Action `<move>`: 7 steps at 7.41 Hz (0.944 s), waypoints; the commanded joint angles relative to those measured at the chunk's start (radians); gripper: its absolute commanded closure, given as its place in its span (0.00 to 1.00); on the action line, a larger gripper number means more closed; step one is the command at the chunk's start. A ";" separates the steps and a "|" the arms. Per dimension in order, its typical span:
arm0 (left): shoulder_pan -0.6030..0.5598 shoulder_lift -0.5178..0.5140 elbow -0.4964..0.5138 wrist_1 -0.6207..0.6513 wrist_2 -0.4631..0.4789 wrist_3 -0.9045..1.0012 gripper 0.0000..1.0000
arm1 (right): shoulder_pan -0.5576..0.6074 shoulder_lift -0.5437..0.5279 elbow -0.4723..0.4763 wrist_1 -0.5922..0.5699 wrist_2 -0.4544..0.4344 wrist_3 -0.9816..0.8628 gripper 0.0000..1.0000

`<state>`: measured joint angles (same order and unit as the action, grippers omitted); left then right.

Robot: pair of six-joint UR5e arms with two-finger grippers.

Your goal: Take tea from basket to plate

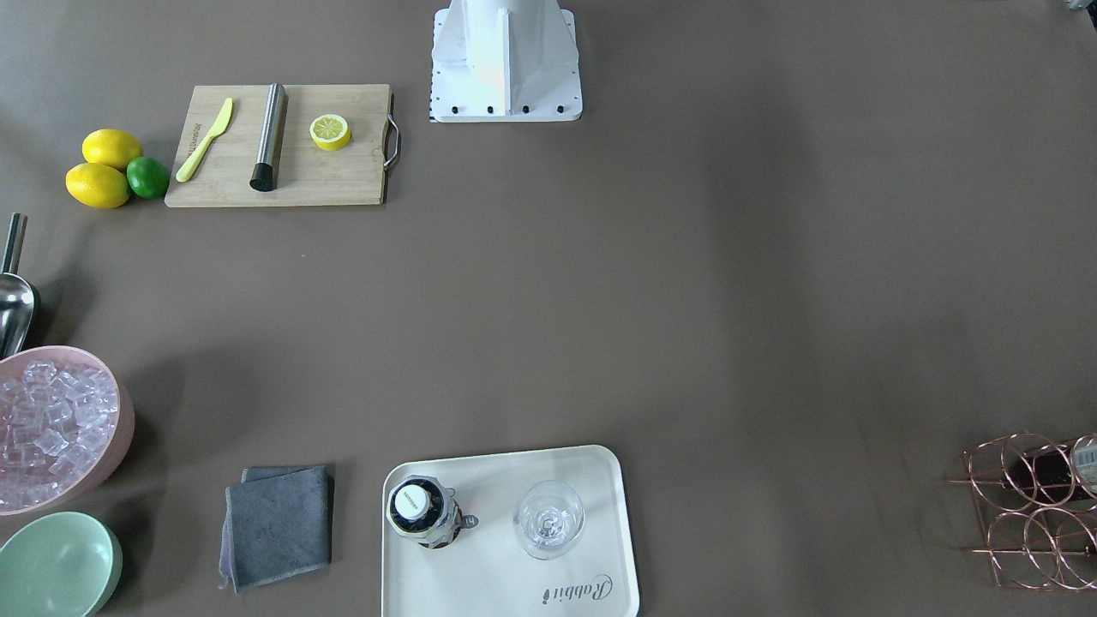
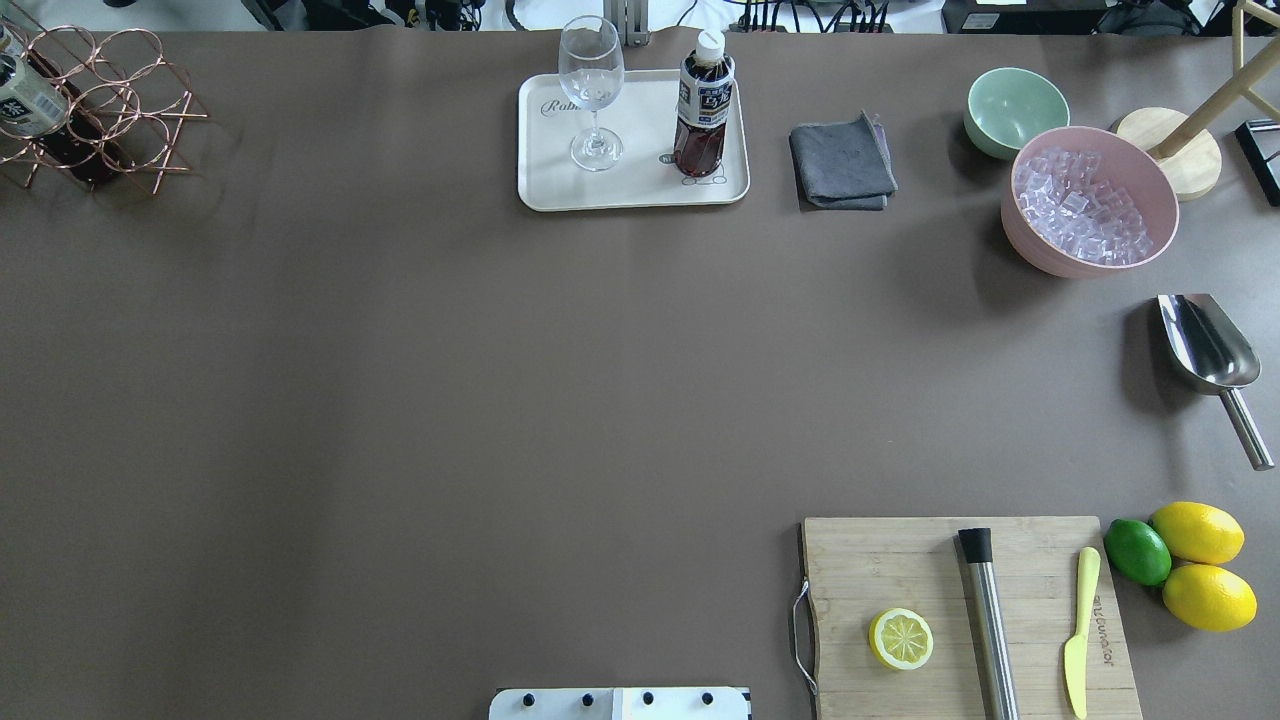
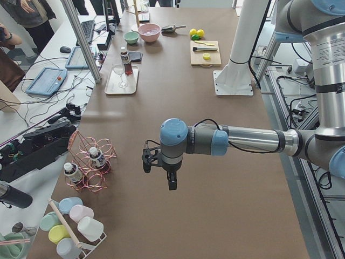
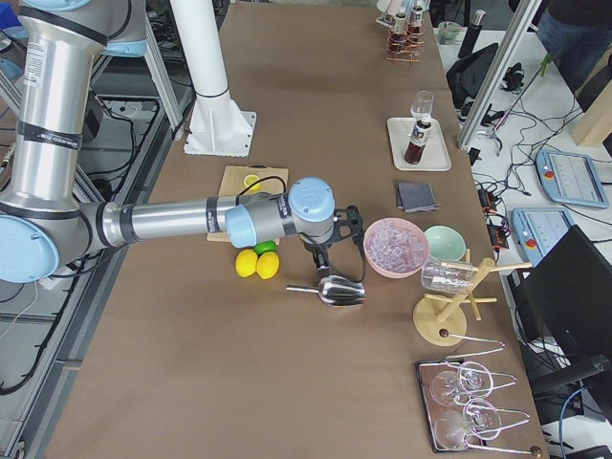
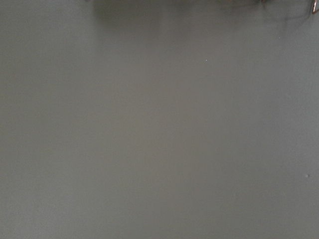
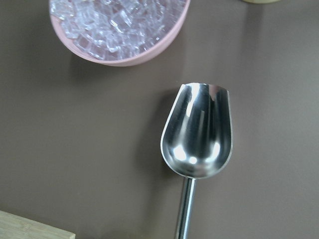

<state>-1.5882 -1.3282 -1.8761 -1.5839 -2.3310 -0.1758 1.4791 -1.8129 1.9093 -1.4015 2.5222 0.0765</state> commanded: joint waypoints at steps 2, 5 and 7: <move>-0.003 0.034 0.035 -0.071 -0.040 0.010 0.02 | 0.119 -0.069 -0.090 -0.119 -0.130 0.000 0.00; -0.001 0.026 0.049 -0.073 -0.053 0.009 0.02 | 0.164 -0.057 -0.101 -0.230 -0.213 0.002 0.00; -0.001 0.024 0.048 -0.073 -0.051 0.009 0.02 | 0.178 -0.007 -0.102 -0.321 -0.247 0.011 0.00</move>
<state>-1.5894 -1.3026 -1.8282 -1.6560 -2.3831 -0.1671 1.6414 -1.8616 1.8093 -1.6463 2.3054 0.0805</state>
